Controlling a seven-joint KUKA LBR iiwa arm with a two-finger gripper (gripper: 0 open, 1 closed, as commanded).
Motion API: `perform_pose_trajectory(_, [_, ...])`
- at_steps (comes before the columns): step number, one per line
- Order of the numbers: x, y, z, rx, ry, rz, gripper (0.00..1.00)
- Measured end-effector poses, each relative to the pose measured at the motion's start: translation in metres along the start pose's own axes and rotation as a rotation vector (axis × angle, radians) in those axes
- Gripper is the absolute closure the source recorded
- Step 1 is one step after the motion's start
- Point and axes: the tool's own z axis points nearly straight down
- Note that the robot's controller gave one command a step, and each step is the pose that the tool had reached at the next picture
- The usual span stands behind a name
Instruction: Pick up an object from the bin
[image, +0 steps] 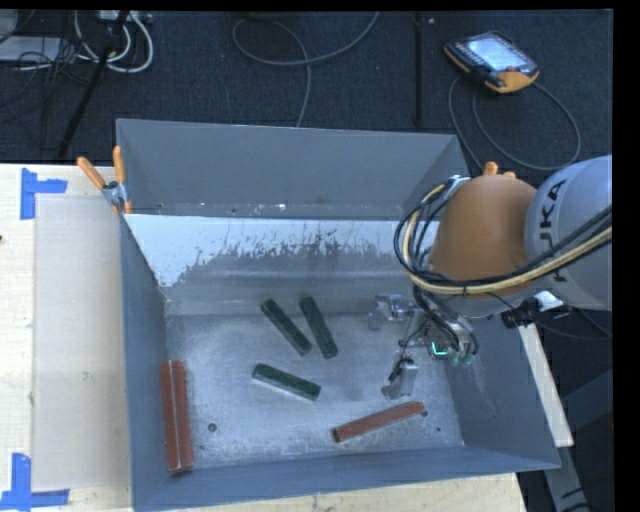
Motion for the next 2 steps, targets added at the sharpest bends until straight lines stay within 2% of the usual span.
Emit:
perform_pose_trajectory(1, [-0.002, 0.000, -0.004, 0.000, -0.007, -0.001, 0.00])
perform_pose_trajectory(2, [0.032, -0.005, 0.014, 0.001, -0.013, -0.123, 0.00])
